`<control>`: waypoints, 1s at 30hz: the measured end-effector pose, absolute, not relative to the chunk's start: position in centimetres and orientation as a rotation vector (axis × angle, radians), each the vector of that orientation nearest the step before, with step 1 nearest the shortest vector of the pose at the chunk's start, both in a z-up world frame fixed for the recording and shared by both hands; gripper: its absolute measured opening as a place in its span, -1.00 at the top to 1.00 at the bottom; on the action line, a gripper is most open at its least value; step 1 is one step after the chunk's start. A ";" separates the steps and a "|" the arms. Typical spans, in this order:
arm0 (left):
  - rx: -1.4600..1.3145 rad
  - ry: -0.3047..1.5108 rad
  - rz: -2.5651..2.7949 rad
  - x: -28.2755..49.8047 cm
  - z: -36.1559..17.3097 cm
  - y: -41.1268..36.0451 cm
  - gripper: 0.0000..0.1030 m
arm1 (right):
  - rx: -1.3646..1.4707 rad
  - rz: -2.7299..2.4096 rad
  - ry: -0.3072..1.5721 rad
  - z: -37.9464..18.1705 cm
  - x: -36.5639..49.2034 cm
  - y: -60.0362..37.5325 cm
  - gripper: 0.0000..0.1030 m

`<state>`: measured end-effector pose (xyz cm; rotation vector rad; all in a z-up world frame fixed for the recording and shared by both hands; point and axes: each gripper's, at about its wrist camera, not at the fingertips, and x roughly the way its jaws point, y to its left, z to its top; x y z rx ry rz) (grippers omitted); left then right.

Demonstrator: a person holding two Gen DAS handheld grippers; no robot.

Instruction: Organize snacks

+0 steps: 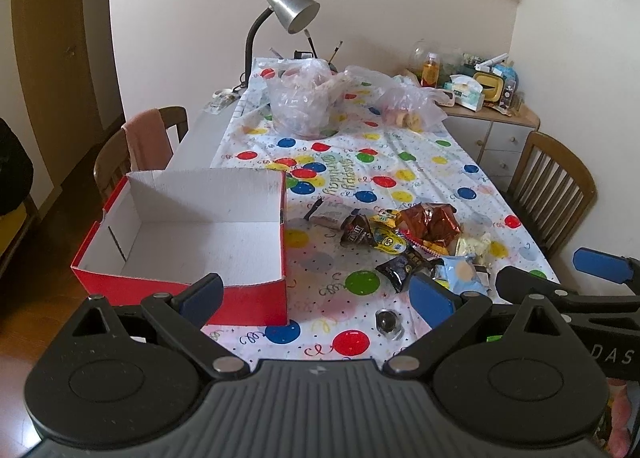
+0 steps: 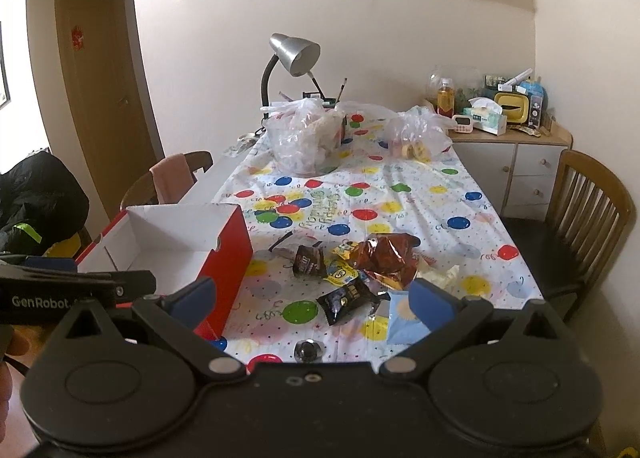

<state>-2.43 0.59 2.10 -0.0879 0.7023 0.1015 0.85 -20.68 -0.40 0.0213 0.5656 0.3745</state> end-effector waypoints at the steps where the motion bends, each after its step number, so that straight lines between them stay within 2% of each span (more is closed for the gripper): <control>1: -0.088 0.703 0.101 -2.4 2.1 0.6 -0.94 | 0.023 0.376 0.568 -0.4 0.9 -20.7 -0.99; 30: -0.081 0.687 0.073 -2.2 2.4 0.9 -0.94 | 0.024 0.356 0.563 0.2 0.6 -20.5 -0.99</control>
